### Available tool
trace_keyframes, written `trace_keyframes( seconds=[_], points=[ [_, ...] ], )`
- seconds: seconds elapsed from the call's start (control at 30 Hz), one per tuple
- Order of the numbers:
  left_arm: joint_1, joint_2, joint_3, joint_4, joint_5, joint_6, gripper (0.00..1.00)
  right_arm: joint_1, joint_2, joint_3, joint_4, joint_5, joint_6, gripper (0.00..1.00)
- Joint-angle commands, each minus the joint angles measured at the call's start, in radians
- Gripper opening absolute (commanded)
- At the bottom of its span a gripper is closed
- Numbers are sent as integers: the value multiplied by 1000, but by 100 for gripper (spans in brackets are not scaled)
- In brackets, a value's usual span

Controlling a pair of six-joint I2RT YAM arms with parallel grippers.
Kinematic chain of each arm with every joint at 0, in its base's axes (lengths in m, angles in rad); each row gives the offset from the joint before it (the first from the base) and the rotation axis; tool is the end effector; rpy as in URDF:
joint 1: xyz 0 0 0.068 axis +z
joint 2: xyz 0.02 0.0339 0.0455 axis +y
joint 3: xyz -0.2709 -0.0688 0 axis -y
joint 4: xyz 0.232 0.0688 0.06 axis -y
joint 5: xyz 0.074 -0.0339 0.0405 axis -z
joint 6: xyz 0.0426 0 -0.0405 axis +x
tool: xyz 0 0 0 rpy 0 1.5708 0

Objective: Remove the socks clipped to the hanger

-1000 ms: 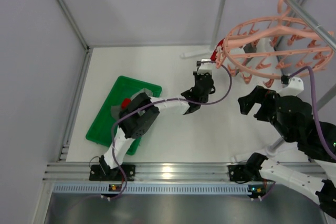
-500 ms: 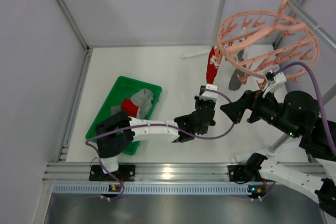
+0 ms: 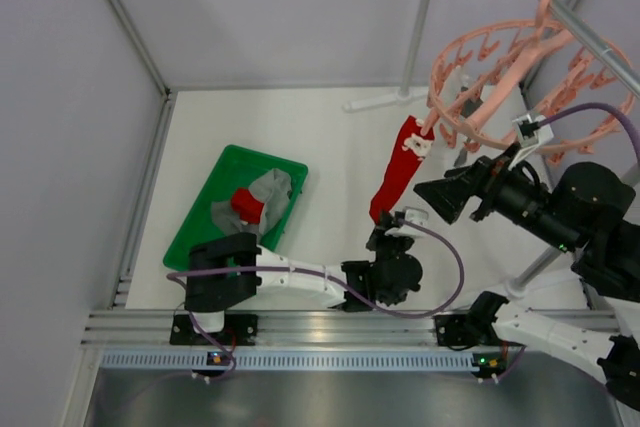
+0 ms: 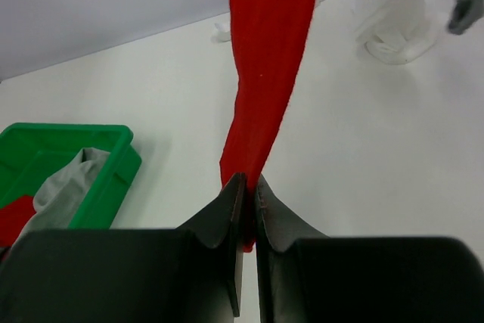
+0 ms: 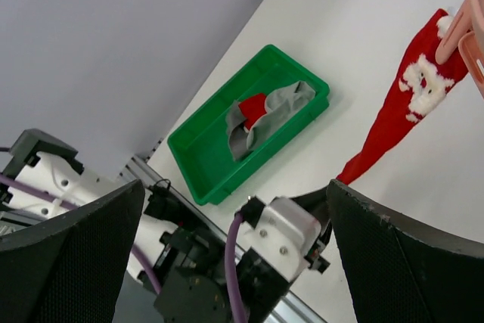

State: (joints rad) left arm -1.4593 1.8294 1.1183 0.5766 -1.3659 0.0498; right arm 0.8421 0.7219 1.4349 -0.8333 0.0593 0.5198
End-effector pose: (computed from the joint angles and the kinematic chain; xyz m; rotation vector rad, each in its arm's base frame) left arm 0.0844 -0.3791 0.2583 0.2176 1.5836 0.0699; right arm 0.0476 0.0495 0.4757 -0.2403 1.7707 0.9556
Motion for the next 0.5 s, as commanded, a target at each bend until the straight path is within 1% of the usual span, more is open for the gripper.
trace_keyframes(
  seconds=[0.0, 0.2, 0.23, 0.3, 0.47],
  points=[
    [-55, 19, 14, 31, -118, 61, 12, 8, 69, 21, 98, 22, -3, 100],
    [-110, -16, -20, 31, -108, 82, 12, 8, 158, 18, 160, 145, -17, 99],
    [-113, -47, -31, 31, -92, 82, 13, 8, 165, 13, 168, 177, -21, 96],
    [-127, -106, -69, 29, -55, 67, 15, 6, 183, -1, 187, 226, -23, 94],
    [-154, -220, -146, 26, 11, 33, 18, 6, 180, -51, 233, 309, -27, 89]
  ],
)
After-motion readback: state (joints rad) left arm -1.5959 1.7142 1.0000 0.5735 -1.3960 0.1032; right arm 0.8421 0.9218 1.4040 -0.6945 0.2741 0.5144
